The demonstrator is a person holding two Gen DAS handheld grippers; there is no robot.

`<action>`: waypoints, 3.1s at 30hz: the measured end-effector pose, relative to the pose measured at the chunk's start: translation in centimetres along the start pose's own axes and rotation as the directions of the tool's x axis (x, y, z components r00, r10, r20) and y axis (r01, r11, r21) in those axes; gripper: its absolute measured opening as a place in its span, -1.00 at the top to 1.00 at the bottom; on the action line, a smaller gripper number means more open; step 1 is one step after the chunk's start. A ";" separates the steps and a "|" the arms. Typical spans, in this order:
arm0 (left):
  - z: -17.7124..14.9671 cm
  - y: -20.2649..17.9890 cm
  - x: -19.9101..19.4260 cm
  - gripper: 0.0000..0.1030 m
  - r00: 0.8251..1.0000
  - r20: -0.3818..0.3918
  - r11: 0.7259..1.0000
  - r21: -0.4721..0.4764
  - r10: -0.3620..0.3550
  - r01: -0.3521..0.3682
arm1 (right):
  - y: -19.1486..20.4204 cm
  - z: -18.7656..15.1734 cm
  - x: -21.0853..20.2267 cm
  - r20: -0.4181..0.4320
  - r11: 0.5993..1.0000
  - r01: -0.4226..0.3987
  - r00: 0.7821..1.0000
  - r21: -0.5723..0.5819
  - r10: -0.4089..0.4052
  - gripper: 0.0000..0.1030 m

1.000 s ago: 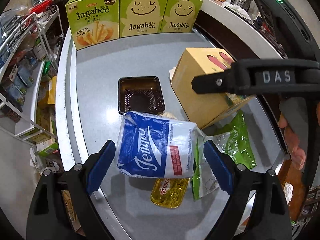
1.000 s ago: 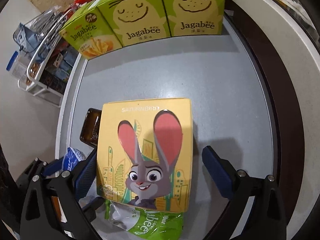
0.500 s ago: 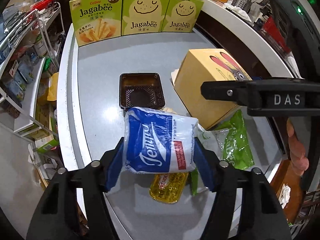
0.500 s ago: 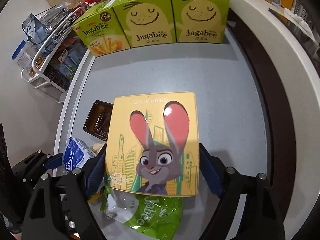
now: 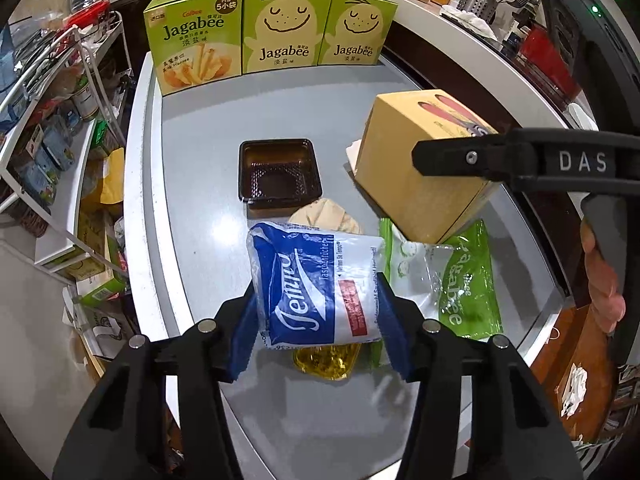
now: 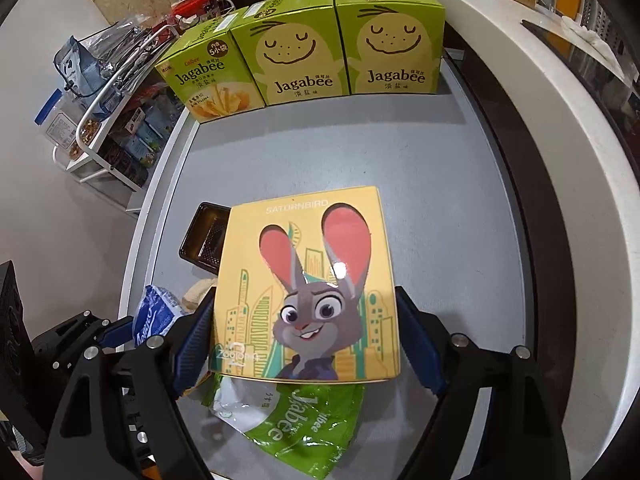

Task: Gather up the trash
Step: 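Grasp the yellow rabbit box with the right tool while the left tool grasps the blue tissue pack, then carry the rabbit box and tissue pack with both tools over the white bin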

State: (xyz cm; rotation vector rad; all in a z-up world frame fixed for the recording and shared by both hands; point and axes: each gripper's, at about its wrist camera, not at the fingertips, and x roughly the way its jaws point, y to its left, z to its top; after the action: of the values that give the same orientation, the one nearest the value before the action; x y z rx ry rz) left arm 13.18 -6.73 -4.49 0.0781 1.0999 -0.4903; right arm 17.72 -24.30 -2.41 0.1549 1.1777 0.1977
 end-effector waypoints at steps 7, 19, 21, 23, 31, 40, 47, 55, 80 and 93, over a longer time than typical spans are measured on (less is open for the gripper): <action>-0.8 0.2 -1.3 -0.04 1.000 0.025 0.999 -0.035 -0.001 0.002 | -0.9 -0.1 -1.9 0.045 1.000 -0.013 0.999 0.026 0.012 -0.56; -2.2 -0.5 -3.9 -0.04 0.998 0.057 0.999 -0.038 0.021 -0.019 | -1.2 -3.9 -6.0 0.060 0.997 -0.073 0.996 0.019 0.072 -0.56; -2.5 -0.8 -4.2 -0.04 0.998 0.060 0.999 -0.036 0.031 -0.029 | -1.2 -4.9 -6.5 0.058 0.997 -0.074 0.996 0.016 0.073 -0.56; -2.8 -0.9 -4.6 -0.04 0.997 0.063 0.999 -0.040 0.038 -0.035 | -1.3 -6.1 -7.2 0.053 0.997 -0.079 0.996 0.016 0.078 -0.56; -4.3 -1.7 -7.0 -0.04 0.995 0.091 0.998 -0.037 0.052 -0.049 | -2.2 -9.5 -9.7 0.053 0.995 -0.098 0.994 0.027 0.096 -0.56; -6.2 -3.0 -9.3 -0.04 0.992 0.117 0.998 -0.032 0.057 -0.053 | -2.2 -12.4 -11.6 0.045 0.993 -0.120 0.992 0.007 0.120 -0.56; -7.5 -3.7 -10.3 -0.04 0.991 0.121 0.998 -0.026 0.057 -0.055 | -1.6 -13.8 -12.1 0.039 0.992 -0.129 0.991 -0.014 0.129 -0.56; -9.4 -4.8 -10.8 -0.04 0.994 0.104 0.999 -0.012 0.038 -0.037 | -0.3 -16.3 -12.5 -0.003 0.988 -0.146 0.989 -0.051 0.146 -0.56; -18.5 -8.4 -7.0 -0.04 0.992 -0.126 0.998 0.059 0.007 0.001 | 0.3 -26.0 -6.9 -0.291 0.982 -0.123 0.954 -0.144 0.077 -0.56; -21.9 -7.9 -1.6 -0.04 0.960 -0.281 0.998 0.062 0.002 0.016 | -1.3 -28.6 -0.5 -0.401 0.992 -0.083 0.915 -0.100 0.036 -0.56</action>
State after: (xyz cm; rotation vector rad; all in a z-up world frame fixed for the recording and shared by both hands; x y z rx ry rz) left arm -8.94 -6.66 -11.85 0.2056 1.3634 -0.5316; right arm -8.87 -25.18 -12.95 0.0485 1.5662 0.3630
